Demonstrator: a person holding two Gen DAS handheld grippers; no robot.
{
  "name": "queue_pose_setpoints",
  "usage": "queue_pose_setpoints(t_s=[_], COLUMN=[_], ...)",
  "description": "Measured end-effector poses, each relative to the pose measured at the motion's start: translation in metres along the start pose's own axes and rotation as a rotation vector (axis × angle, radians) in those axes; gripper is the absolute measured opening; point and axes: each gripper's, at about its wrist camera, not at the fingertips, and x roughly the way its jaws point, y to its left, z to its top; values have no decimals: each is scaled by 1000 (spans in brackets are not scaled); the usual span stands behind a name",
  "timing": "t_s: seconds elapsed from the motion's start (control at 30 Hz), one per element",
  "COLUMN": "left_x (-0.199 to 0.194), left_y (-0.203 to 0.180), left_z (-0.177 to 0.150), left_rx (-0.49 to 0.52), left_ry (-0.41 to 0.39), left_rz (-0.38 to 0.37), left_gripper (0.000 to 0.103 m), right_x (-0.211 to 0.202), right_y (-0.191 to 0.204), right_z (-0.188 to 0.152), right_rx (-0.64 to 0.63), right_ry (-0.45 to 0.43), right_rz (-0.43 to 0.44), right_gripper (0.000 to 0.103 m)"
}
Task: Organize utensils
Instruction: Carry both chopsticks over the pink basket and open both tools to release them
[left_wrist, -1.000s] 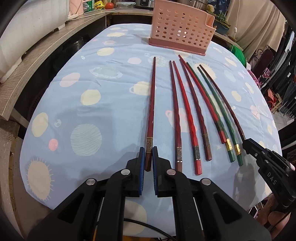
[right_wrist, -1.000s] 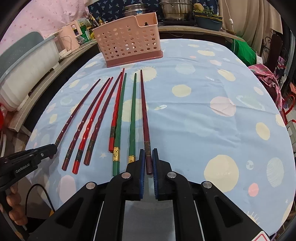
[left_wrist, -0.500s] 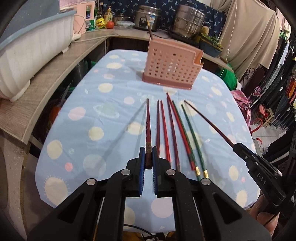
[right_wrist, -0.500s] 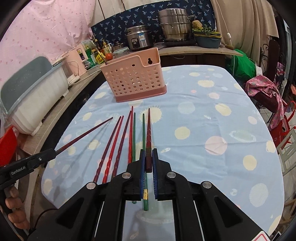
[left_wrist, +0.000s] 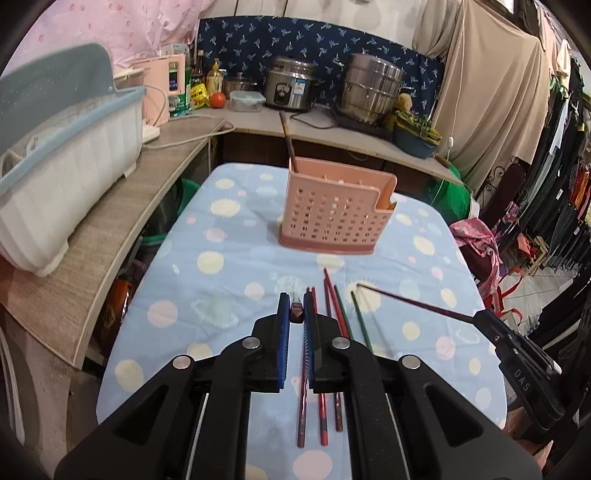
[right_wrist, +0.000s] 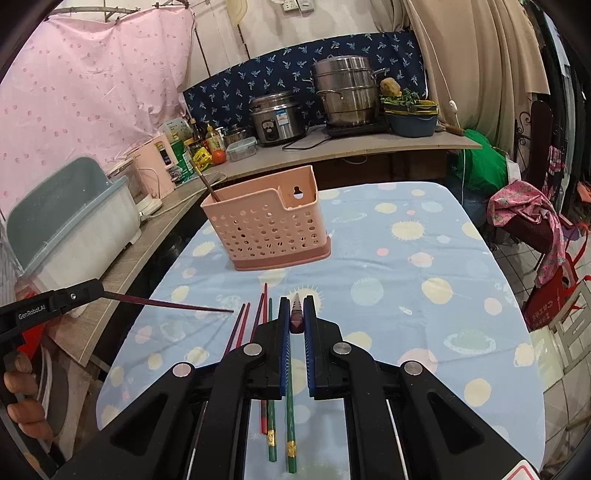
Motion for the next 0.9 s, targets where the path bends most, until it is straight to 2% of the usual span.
queue_pose_setpoints(t_s=[0.57, 0.9], left_x=[-3, -29], left_y=[-21, -28], left_z=[82, 140], left_rx=[20, -4], left_ry=[-144, -286], left_rz=[10, -23], left_gripper=[7, 7], right_x=[0, -6], right_y=[-4, 5], right_z=[67, 123], right_rx=[38, 74], right_ry=[-104, -242], right_rz=[24, 79], right_gripper=[7, 7])
